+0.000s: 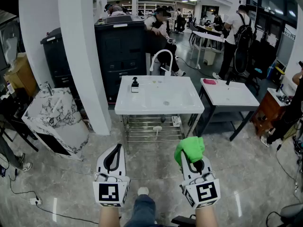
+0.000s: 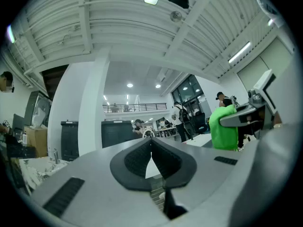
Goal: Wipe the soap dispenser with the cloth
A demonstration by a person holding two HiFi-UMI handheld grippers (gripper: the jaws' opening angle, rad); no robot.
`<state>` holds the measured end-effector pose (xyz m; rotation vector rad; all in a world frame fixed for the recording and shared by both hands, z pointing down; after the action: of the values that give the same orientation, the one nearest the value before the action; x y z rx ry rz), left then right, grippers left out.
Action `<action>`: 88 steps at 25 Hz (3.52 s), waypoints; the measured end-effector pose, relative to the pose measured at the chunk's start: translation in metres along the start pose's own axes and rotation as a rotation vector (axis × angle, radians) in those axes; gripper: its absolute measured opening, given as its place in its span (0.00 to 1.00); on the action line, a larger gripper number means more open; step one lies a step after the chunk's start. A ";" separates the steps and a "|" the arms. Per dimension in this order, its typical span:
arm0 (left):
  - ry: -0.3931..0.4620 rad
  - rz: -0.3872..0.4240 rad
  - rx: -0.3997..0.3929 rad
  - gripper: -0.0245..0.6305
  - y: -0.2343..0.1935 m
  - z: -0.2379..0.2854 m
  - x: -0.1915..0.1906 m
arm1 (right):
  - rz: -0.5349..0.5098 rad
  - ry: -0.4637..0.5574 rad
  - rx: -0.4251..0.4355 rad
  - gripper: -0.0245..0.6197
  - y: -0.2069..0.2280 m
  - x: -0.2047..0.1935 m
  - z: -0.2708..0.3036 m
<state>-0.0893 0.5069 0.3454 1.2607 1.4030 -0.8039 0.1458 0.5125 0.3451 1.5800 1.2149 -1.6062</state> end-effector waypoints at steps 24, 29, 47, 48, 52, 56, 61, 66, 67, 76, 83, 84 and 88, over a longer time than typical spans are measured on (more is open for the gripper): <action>0.005 -0.012 -0.044 0.06 -0.107 0.252 -0.078 | 0.011 -0.031 0.022 0.11 0.063 -0.048 0.264; -0.022 -0.016 -0.036 0.06 -0.121 0.269 -0.096 | 0.038 -0.056 0.025 0.11 0.071 -0.064 0.290; -0.091 -0.014 0.057 0.06 -0.187 0.435 -0.162 | 0.083 -0.093 0.144 0.11 0.142 -0.123 0.487; -0.097 -0.016 0.062 0.07 -0.190 0.447 -0.165 | 0.082 -0.096 0.150 0.11 0.148 -0.125 0.499; -0.120 -0.030 0.060 0.07 -0.198 0.493 -0.183 | 0.089 -0.108 0.161 0.11 0.176 -0.138 0.544; -0.159 -0.076 0.025 0.23 -0.199 0.533 -0.209 | 0.088 -0.135 0.189 0.11 0.194 -0.156 0.581; -0.241 -0.106 -0.043 0.46 -0.194 0.569 -0.244 | 0.102 -0.180 0.205 0.11 0.214 -0.180 0.613; -0.308 -0.109 -0.054 0.46 -0.201 0.579 -0.271 | 0.126 -0.229 0.211 0.11 0.218 -0.200 0.623; -0.320 -0.109 -0.058 0.46 -0.202 0.580 -0.275 | 0.130 -0.239 0.211 0.11 0.218 -0.204 0.624; -0.412 -0.126 -0.183 0.46 -0.198 0.598 -0.325 | 0.164 -0.337 0.197 0.11 0.197 -0.231 0.610; -0.489 -0.171 -0.308 0.45 -0.196 0.630 -0.384 | 0.200 -0.435 0.183 0.11 0.175 -0.266 0.595; -0.500 -0.171 -0.322 0.45 -0.195 0.634 -0.393 | 0.202 -0.446 0.185 0.11 0.172 -0.270 0.593; -0.523 -0.177 -0.361 0.44 -0.191 0.651 -0.419 | 0.198 -0.475 0.185 0.11 0.167 -0.279 0.587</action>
<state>-0.1455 -0.2575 0.5643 0.5973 1.1677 -0.8745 0.0671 -0.1317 0.5157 1.2700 0.6563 -1.8600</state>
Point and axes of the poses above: the fingertips, and each gripper's own axes: z forward along the fingers, y to its right, x out of its top, the point moved 4 cm from there along -z, backward along the fingers, and after that the axes turned 6 degrees about y, right-handed, at the moved point
